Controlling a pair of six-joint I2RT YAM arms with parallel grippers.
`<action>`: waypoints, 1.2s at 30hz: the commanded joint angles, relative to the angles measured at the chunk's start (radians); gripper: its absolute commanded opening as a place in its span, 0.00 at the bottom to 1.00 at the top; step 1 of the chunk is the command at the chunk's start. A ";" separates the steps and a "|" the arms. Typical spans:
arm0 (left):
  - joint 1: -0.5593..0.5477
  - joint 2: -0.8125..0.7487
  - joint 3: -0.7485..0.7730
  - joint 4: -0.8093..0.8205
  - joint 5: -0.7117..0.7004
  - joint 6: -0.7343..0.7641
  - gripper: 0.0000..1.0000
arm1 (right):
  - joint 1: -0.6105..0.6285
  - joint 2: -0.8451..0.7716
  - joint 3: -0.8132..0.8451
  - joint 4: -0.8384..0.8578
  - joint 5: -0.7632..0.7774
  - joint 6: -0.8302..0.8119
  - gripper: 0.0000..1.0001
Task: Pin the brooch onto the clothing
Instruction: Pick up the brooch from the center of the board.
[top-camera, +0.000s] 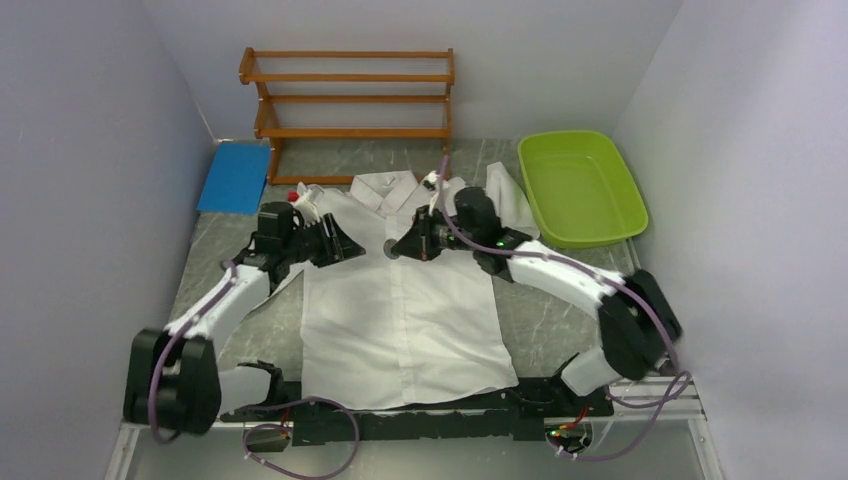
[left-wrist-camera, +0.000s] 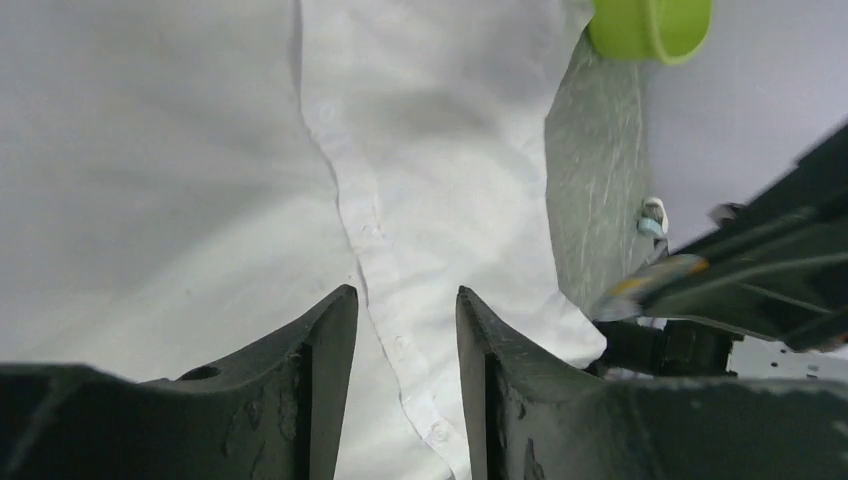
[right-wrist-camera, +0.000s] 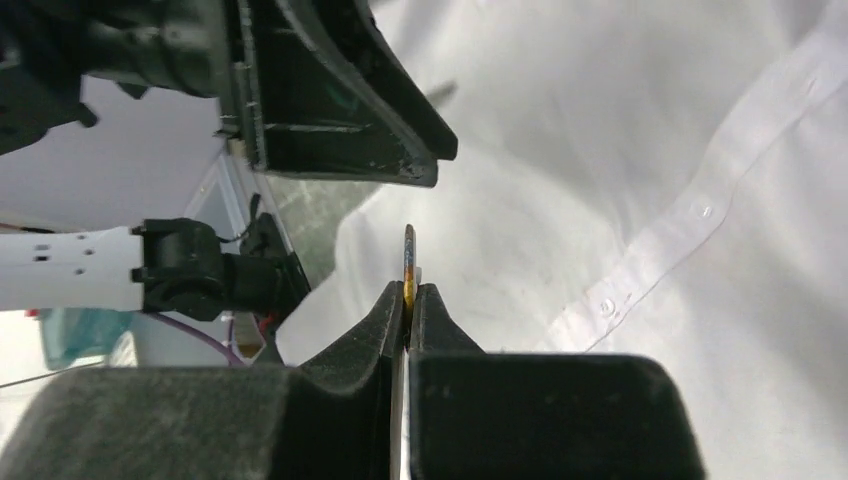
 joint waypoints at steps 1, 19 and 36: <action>-0.003 -0.198 0.095 -0.235 -0.148 0.170 0.47 | 0.005 -0.244 -0.074 -0.022 0.116 -0.191 0.00; -0.003 -0.399 0.234 -0.426 -0.243 0.121 0.56 | 0.011 -0.647 -0.354 0.126 0.008 -0.856 0.00; -0.023 -0.350 0.097 -0.091 0.007 -0.428 0.55 | 0.456 -0.735 -0.415 0.102 0.597 -1.908 0.00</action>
